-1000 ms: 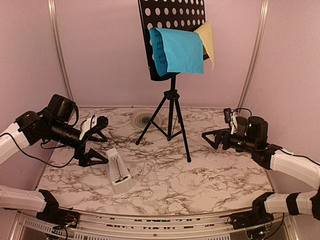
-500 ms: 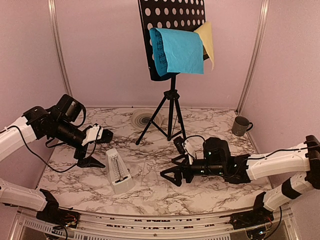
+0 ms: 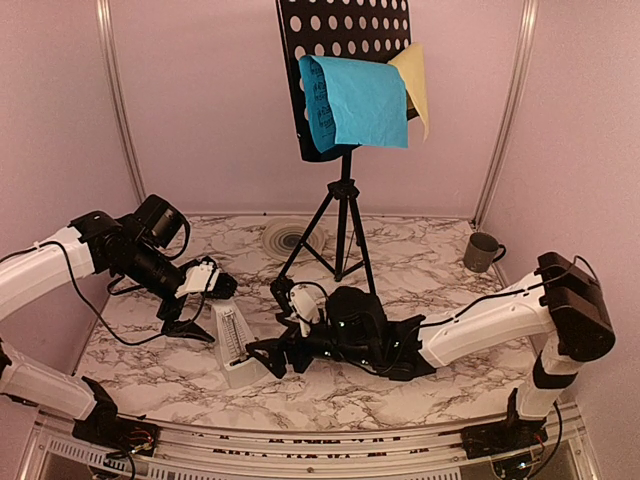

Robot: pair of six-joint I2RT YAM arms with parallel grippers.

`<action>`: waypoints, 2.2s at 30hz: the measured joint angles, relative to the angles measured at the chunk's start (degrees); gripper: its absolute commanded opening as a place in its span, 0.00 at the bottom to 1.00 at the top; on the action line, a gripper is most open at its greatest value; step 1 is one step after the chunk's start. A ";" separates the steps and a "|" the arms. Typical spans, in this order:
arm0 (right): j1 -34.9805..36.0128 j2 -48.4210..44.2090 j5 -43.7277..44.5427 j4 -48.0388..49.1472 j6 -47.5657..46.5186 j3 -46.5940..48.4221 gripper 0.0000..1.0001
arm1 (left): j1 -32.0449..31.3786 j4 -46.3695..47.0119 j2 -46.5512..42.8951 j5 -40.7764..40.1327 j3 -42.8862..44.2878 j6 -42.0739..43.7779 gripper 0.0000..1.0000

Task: Pack up the instrument practice props
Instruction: Adjust the metronome at the center of the board.

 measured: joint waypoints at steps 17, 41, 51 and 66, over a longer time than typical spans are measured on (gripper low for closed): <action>1.88 10.78 16.17 0.79 0.74 10.91 1.00 | -0.11 -0.13 -0.04 1.42 -0.02 1.44 0.89; 1.90 -6.14 16.48 7.78 2.47 -14.21 1.00 | -1.07 -1.05 -0.37 -1.18 -0.31 1.44 0.74; 1.90 -6.23 14.32 8.50 2.49 -14.29 1.00 | -0.81 -2.10 4.07 -1.73 3.61 5.57 0.85; 1.75 -8.68 11.74 8.48 2.45 -14.58 1.00 | 0.98 -3.93 5.25 1.79 8.22 16.63 0.80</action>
